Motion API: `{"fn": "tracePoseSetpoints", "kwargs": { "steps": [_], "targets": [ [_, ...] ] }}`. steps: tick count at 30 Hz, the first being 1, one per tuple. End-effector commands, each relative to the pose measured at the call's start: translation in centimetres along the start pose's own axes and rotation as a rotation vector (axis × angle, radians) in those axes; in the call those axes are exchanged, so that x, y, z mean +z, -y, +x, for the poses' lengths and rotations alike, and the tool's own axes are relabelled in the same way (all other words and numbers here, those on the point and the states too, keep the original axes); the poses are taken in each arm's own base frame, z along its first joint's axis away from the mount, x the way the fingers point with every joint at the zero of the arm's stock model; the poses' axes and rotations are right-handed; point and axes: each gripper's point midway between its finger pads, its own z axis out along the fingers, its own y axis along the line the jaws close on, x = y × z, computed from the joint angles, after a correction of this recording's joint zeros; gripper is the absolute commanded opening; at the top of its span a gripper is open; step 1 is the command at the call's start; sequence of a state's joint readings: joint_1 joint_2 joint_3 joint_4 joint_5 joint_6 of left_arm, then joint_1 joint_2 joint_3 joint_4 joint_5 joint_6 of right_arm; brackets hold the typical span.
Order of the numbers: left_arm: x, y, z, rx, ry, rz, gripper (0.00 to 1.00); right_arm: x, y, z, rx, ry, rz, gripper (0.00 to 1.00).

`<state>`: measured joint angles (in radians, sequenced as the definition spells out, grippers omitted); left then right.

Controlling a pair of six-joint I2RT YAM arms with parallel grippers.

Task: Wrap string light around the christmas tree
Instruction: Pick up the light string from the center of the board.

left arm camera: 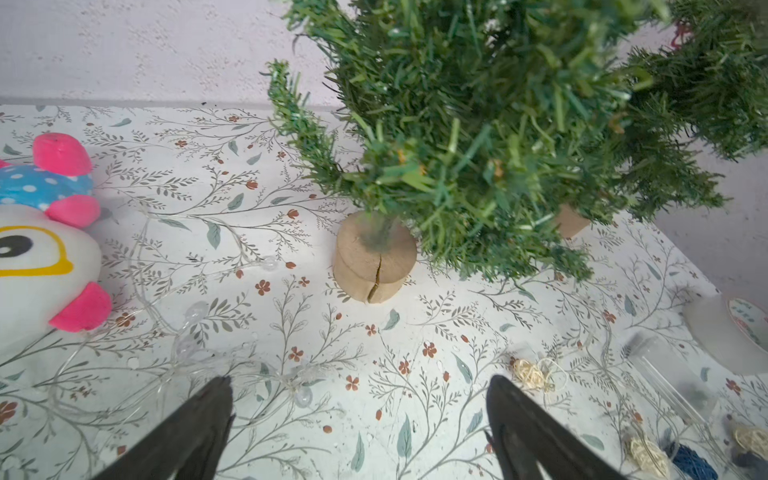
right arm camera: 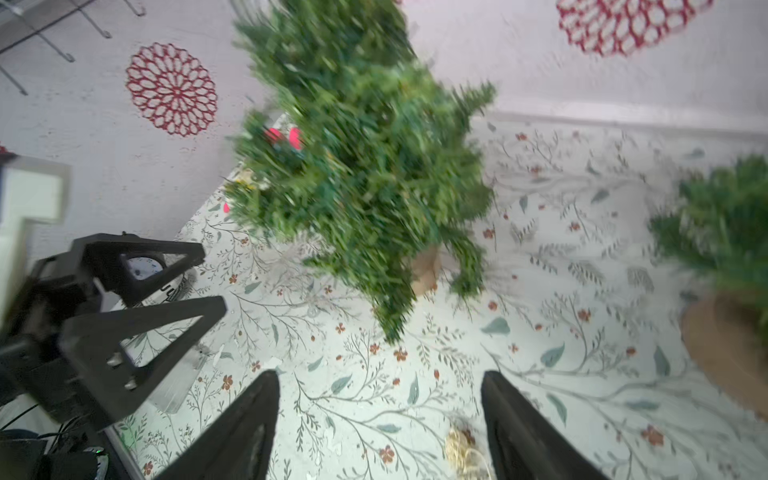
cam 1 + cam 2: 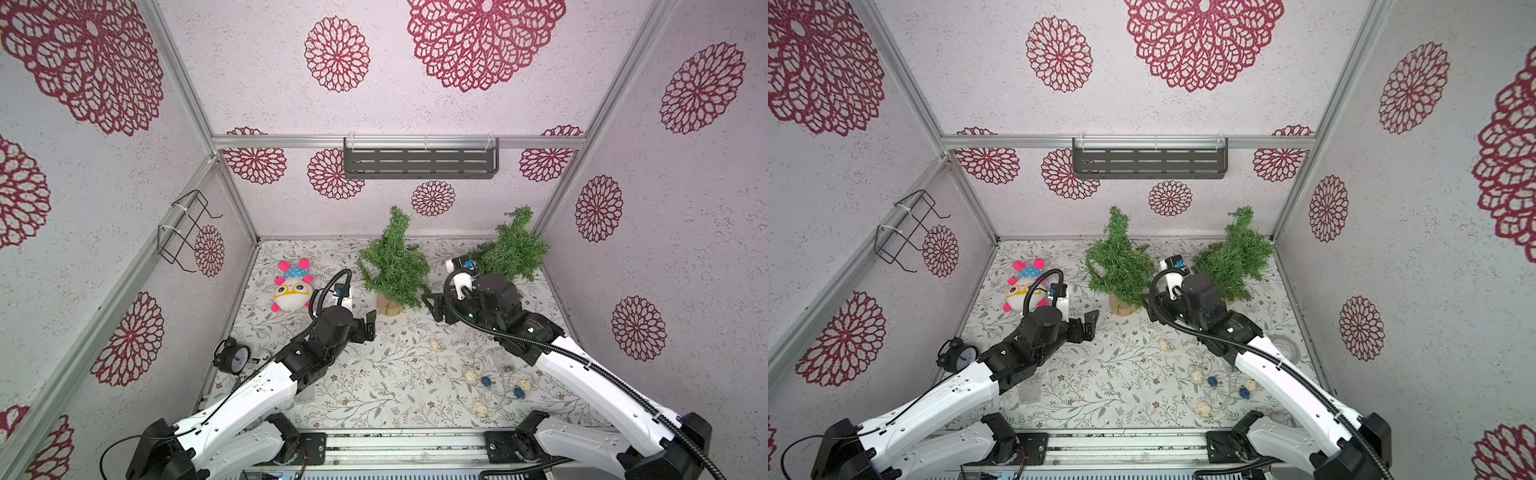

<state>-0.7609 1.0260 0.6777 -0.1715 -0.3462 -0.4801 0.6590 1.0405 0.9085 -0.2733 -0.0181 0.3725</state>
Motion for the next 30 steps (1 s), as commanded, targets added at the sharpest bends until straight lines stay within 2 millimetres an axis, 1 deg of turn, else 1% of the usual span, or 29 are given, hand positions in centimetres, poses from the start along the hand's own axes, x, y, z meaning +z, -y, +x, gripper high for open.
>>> {"fn": "tracePoseSetpoints", "kwargs": {
  "steps": [1, 3, 5, 8, 11, 15, 18, 23, 26, 30],
  "targets": [
    [0.1, 1.1, 0.6, 0.024, -0.017, 0.002, 0.98, -0.2, 3.9, 2.8, 0.183, -0.037, 0.133, 0.71],
    [0.5, 2.2, 1.1, 0.047, -0.033, 0.02, 0.98, -0.2, 6.4, 4.8, 0.274, -0.084, 0.217, 0.65],
    [0.9, 3.6, 1.6, 0.074, -0.05, 0.043, 0.98, -0.3, 8.9, 6.8, 0.36, -0.141, 0.303, 0.61],
    [1.7, 5.7, 2.2, 0.11, -0.068, 0.077, 0.98, -0.5, 11.3, 9.4, 0.421, -0.217, 0.402, 0.6],
    [2.5, 7.2, 2.9, 0.13, -0.078, 0.097, 0.98, -0.5, 13.0, 11.0, 0.432, -0.261, 0.487, 0.62],
    [3.2, 8.2, 3.3, 0.149, -0.089, 0.105, 0.98, 0.1, 14.1, 12.4, 0.431, -0.294, 0.532, 0.64],
    [3.5, 8.3, 3.6, 0.161, -0.095, 0.102, 0.98, 1.2, 14.2, 13.1, 0.43, -0.31, 0.523, 0.64],
    [4.0, 8.4, 4.2, 0.178, -0.103, 0.1, 0.98, 3.0, 14.9, 13.7, 0.414, -0.326, 0.532, 0.64],
    [4.2, 8.4, 4.4, 0.182, -0.108, 0.102, 0.98, 4.2, 15.3, 13.9, 0.4, -0.332, 0.542, 0.61],
    [4.2, 8.4, 4.6, 0.191, -0.111, 0.101, 0.98, 5.9, 15.7, 13.7, 0.401, -0.304, 0.531, 0.53]
  ]
}}
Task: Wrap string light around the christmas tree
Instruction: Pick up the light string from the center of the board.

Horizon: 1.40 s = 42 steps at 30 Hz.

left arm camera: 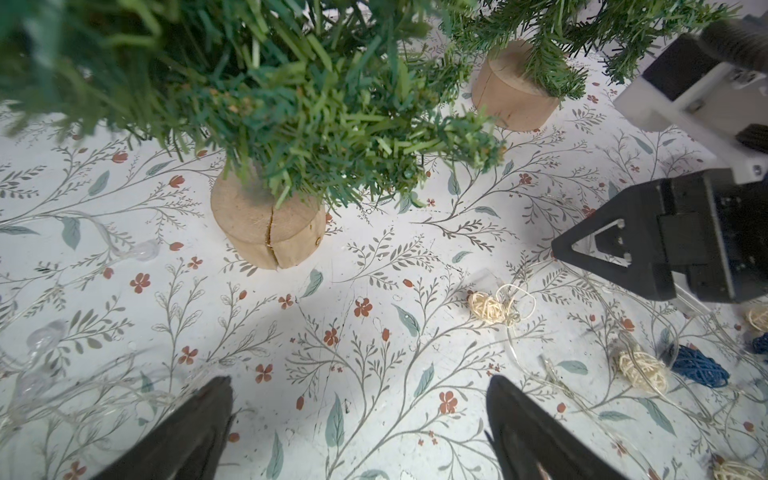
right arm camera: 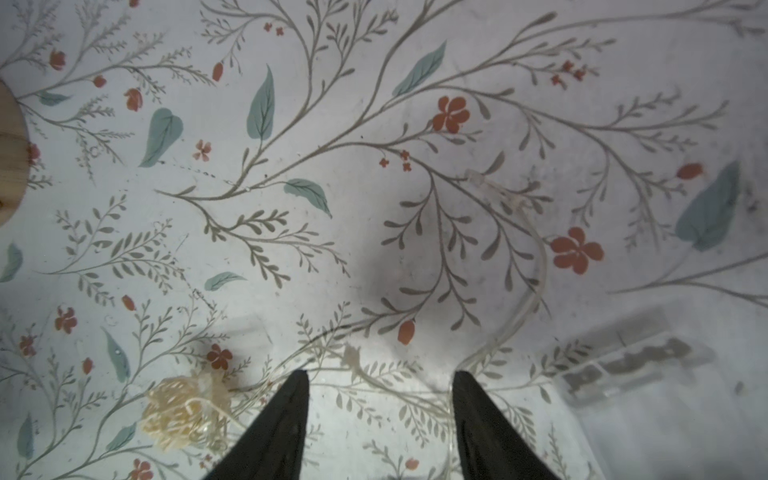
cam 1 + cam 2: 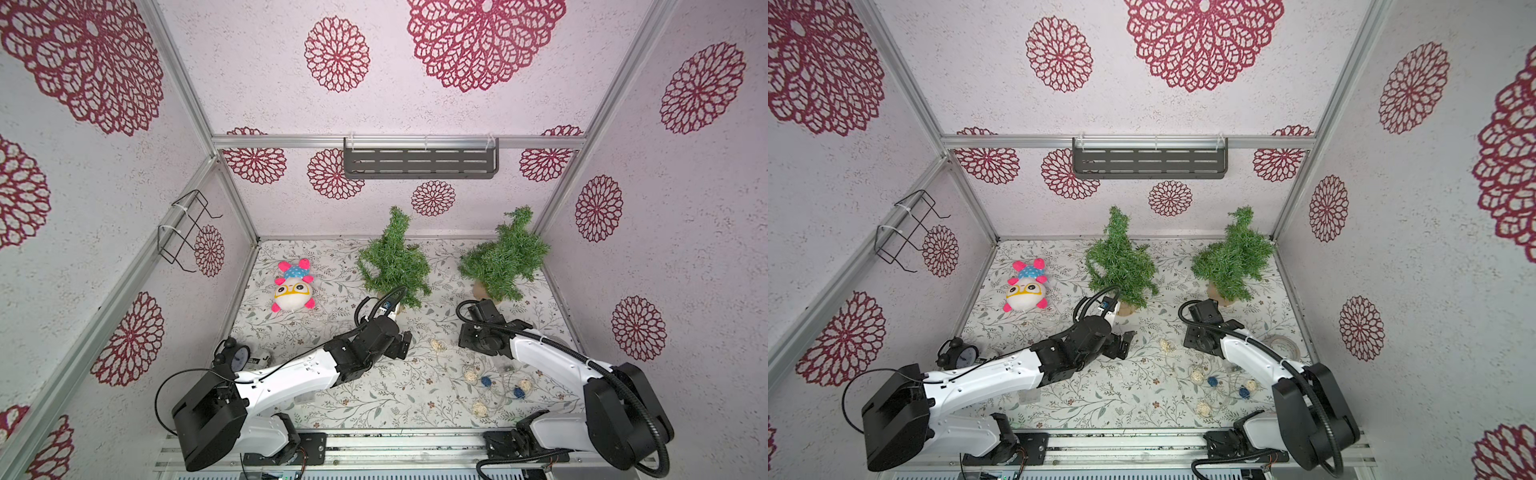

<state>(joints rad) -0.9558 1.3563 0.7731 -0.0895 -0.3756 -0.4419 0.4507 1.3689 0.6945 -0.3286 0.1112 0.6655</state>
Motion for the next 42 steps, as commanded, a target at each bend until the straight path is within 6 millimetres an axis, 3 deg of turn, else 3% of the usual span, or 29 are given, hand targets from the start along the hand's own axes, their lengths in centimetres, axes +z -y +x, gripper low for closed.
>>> {"fn": "tracePoseSetpoints", "kwargs": {
  "steps": [1, 4, 6, 9, 14, 20, 26, 34, 42],
  "targets": [
    [-0.1, 0.7, -1.2, 0.002, 0.038, 0.015, 0.98, 0.5, -1.2, -2.4, 0.014, 0.084, -0.03, 0.5],
    [-0.4, 0.6, -1.2, 0.004, 0.042, 0.018, 0.98, 0.9, -1.6, -2.6, 0.011, 0.091, -0.046, 0.3],
    [-0.8, 0.6, -1.3, -0.001, 0.05, 0.028, 0.98, 0.2, -2.2, -3.1, 0.007, 0.108, -0.078, 0.2],
    [-1.5, 0.6, -1.4, -0.01, 0.066, 0.055, 0.99, -2.2, -3.3, -3.9, -0.019, 0.134, -0.134, 0.1],
    [-2.2, 1.2, -2.2, -0.016, 0.104, 0.107, 0.99, -7.0, -4.9, -5.1, -0.038, 0.157, -0.224, 0.01],
    [-2.9, 2.7, -3.4, -0.005, 0.143, 0.195, 0.99, -13.0, -7.1, -7.3, -0.047, 0.218, -0.345, 0.0],
    [-2.6, 4.1, -2.9, 0.021, 0.138, 0.264, 0.97, -17.5, -9.1, -9.6, -0.057, 0.287, -0.438, 0.0],
    [-0.3, 8.3, -2.7, 0.0, 0.102, 0.393, 0.8, -19.8, -10.7, -11.0, -0.031, 0.333, -0.524, 0.0],
    [1.4, 10.6, -2.0, -0.044, 0.058, 0.458, 0.74, -22.2, -11.1, -12.1, -0.047, 0.378, -0.549, 0.0]
  ]
}}
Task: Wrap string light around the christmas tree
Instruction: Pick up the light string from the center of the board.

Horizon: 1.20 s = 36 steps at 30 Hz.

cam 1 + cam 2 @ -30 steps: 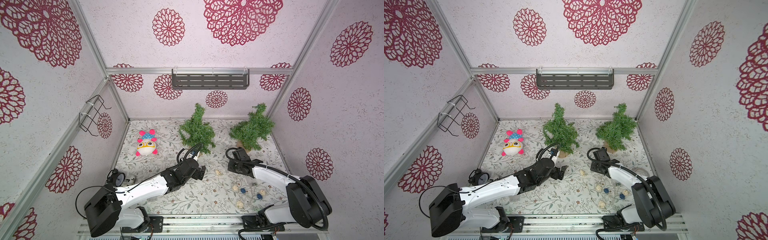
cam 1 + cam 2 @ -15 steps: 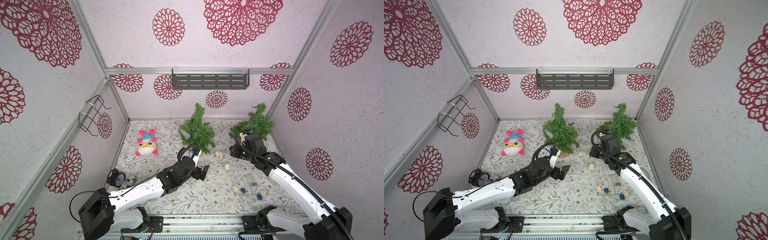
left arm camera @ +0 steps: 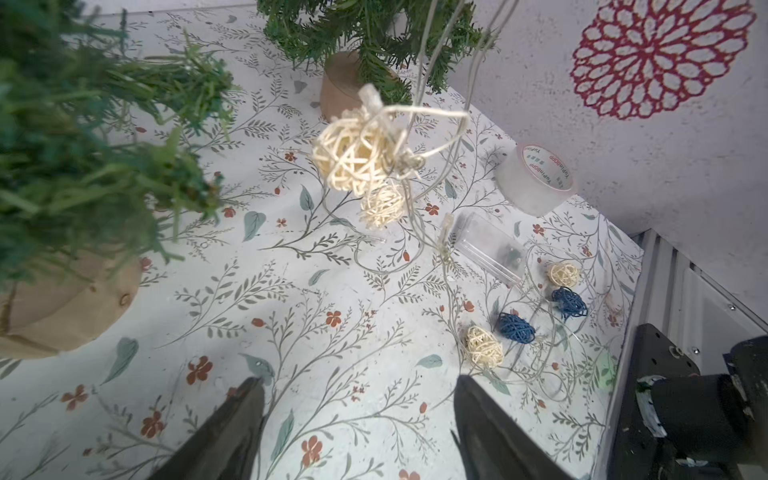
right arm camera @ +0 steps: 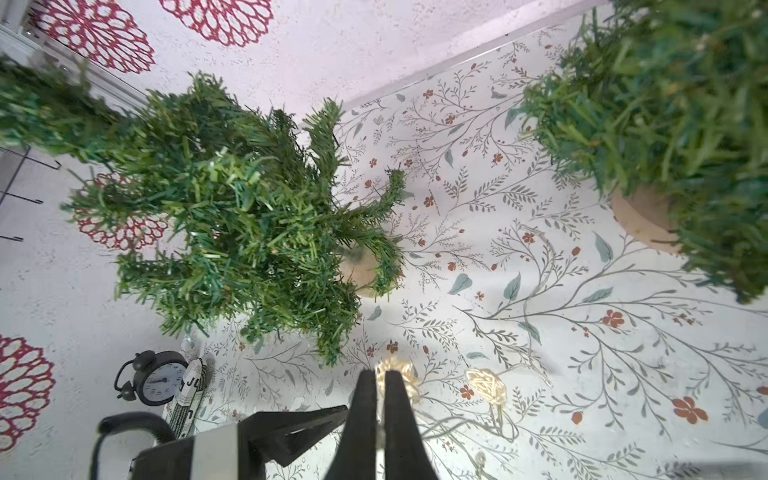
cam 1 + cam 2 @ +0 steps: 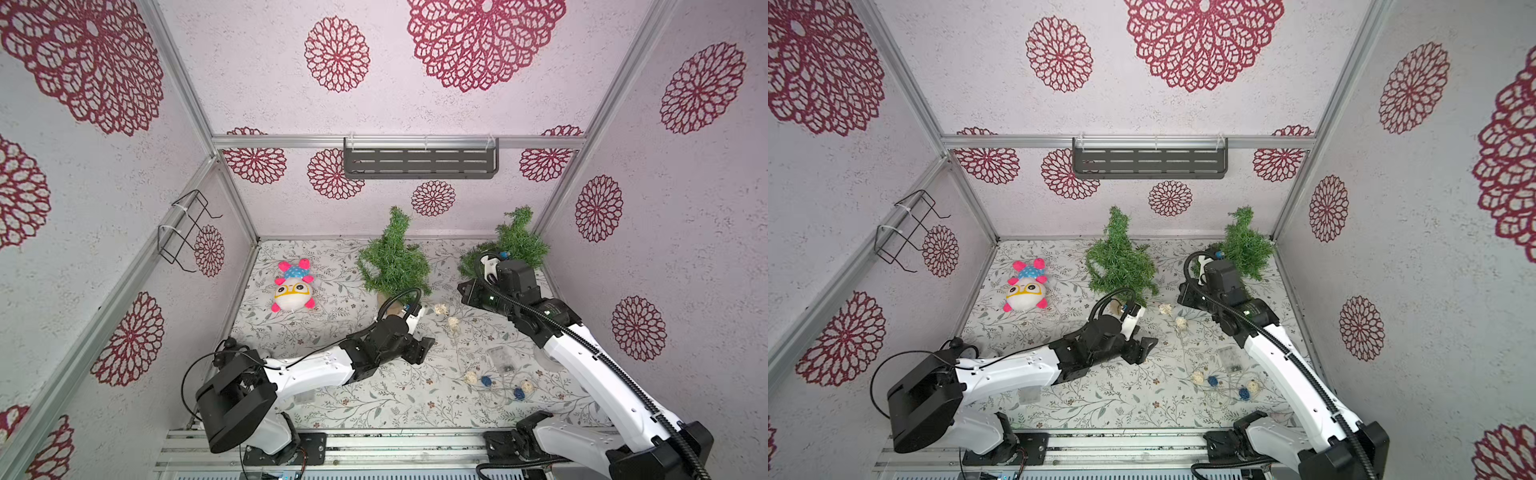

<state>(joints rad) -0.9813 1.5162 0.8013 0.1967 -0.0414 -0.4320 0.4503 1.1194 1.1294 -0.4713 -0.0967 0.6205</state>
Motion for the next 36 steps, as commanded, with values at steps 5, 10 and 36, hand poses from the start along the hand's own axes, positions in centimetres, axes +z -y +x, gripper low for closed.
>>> {"fn": "tracePoseSetpoints", "kwargs": {
  "steps": [5, 10, 36],
  "targets": [
    [1.5, 3.5, -1.0, -0.013, 0.027, 0.107, 0.76, -3.3, -3.4, -3.5, -0.029, 0.094, -0.101, 0.0],
    [3.0, 5.5, -0.9, 0.033, 0.033, 0.171, 0.77, -4.1, -4.5, -4.7, -0.046, 0.117, -0.126, 0.0],
    [0.4, 1.3, -3.6, 0.05, 0.133, 0.06, 0.66, -3.2, -5.0, -3.2, -0.079, 0.056, -0.18, 0.0]
  ]
}}
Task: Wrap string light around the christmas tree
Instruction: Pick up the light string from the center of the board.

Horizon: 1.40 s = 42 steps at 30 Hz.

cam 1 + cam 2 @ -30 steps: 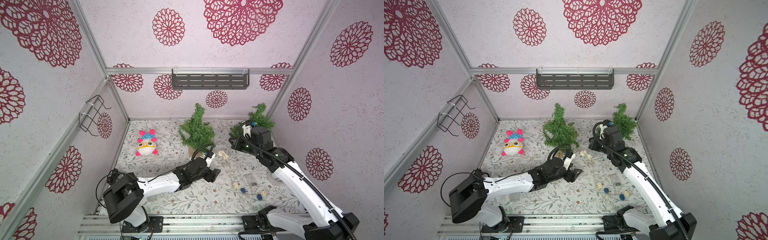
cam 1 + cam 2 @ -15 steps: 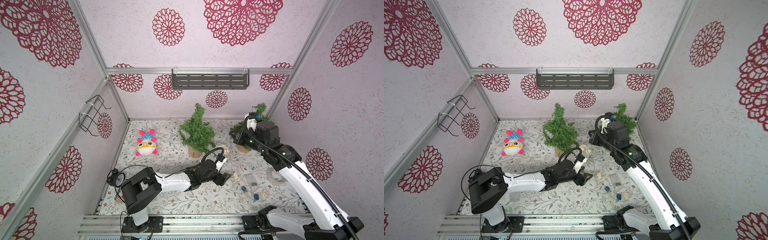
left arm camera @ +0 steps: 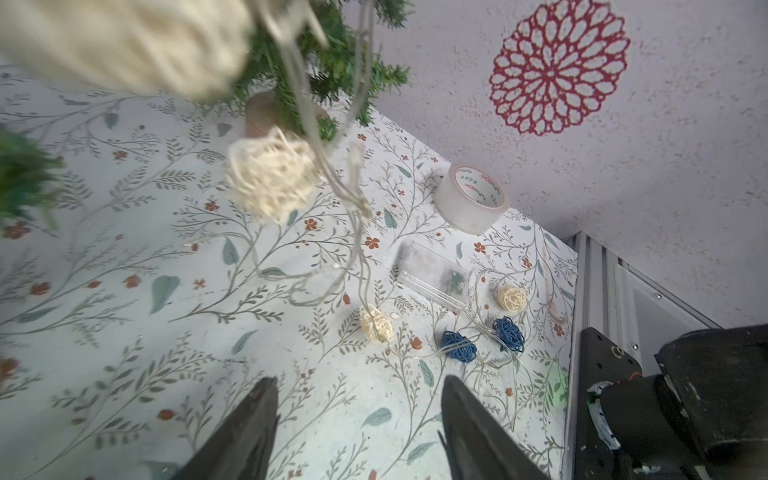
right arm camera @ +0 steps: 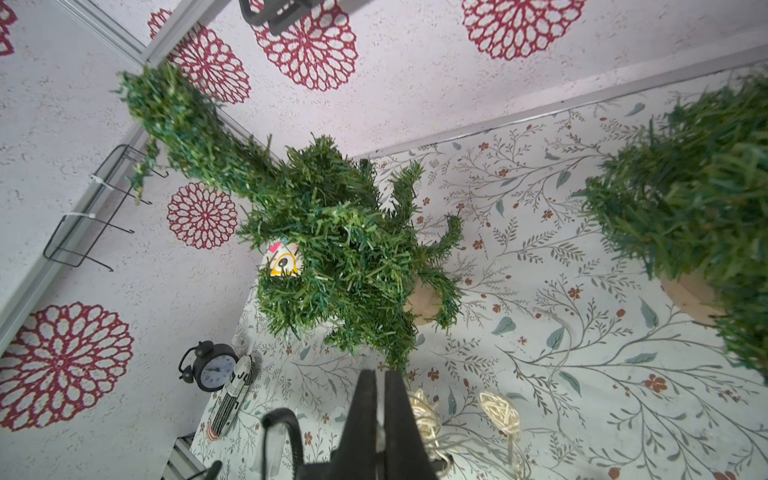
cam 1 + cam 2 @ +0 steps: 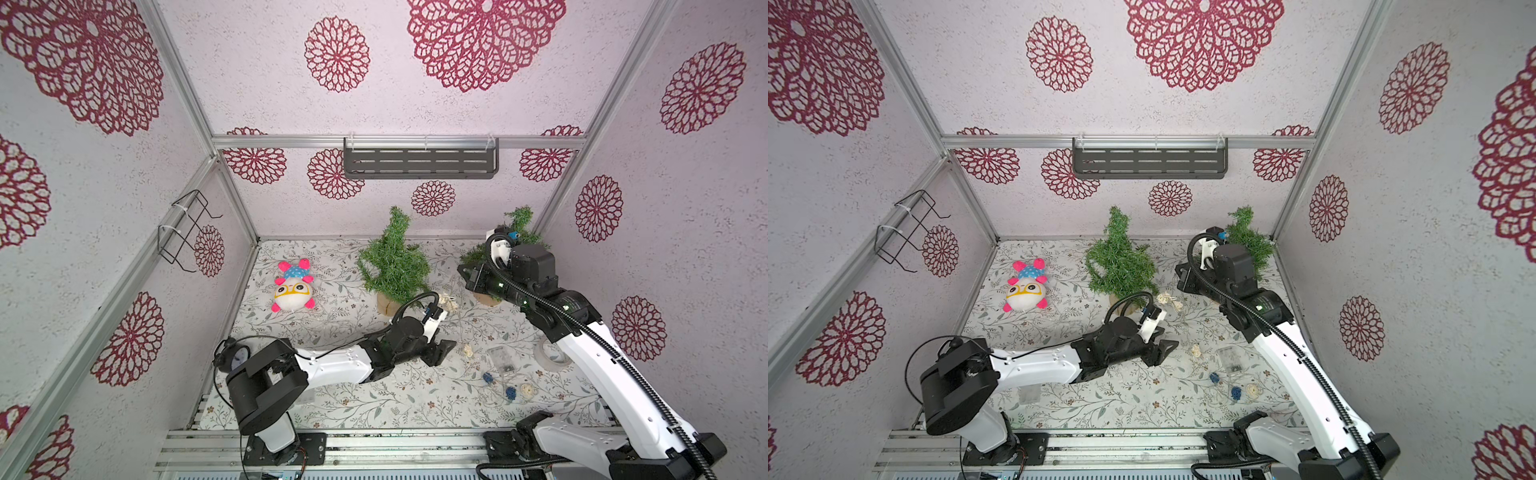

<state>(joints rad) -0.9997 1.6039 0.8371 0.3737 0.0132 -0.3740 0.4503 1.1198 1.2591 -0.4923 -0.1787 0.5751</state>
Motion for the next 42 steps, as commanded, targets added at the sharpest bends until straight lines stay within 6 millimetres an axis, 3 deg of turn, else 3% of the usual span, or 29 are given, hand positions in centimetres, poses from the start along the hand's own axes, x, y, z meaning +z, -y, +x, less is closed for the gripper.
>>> {"fn": "tracePoseSetpoints", "kwargs": {
  "steps": [1, 4, 7, 15, 23, 28, 34, 36, 42],
  "targets": [
    [-1.9, -1.8, -2.0, -0.009, 0.048, -0.064, 0.68, -0.2, -0.9, 0.0, -0.012, 0.005, -0.057, 0.0],
    [-2.8, -2.9, -2.9, -0.009, 0.071, -0.123, 0.82, 0.1, -0.8, 1.2, 0.019, -0.019, -0.081, 0.0],
    [-3.3, -3.4, -3.6, 0.018, 0.067, -0.157, 0.89, 0.7, -0.6, 2.9, 0.045, -0.059, -0.105, 0.0],
    [-3.3, -3.9, -4.0, 0.043, 0.036, -0.151, 0.83, 2.1, -1.1, 6.6, 0.061, -0.141, -0.14, 0.0],
    [-4.1, -4.7, -4.6, 0.06, 0.029, -0.177, 0.67, 3.4, -2.1, 9.0, 0.051, -0.214, -0.187, 0.0],
    [-4.2, -4.3, -4.6, 0.039, 0.025, -0.158, 0.41, 4.4, -2.5, 10.1, 0.06, -0.244, -0.205, 0.0],
    [-6.9, -4.8, -3.8, -0.017, 0.009, -0.185, 0.07, 5.6, -1.6, 11.9, 0.108, -0.285, -0.207, 0.0],
    [-7.9, -5.0, -2.8, -0.059, -0.003, -0.192, 0.0, 5.7, -1.7, 12.3, 0.118, -0.298, -0.218, 0.09],
    [-10.8, -7.3, -0.5, -0.132, -0.049, -0.31, 0.0, 5.2, 0.2, 13.7, 0.132, -0.346, -0.163, 0.37]
  ]
}}
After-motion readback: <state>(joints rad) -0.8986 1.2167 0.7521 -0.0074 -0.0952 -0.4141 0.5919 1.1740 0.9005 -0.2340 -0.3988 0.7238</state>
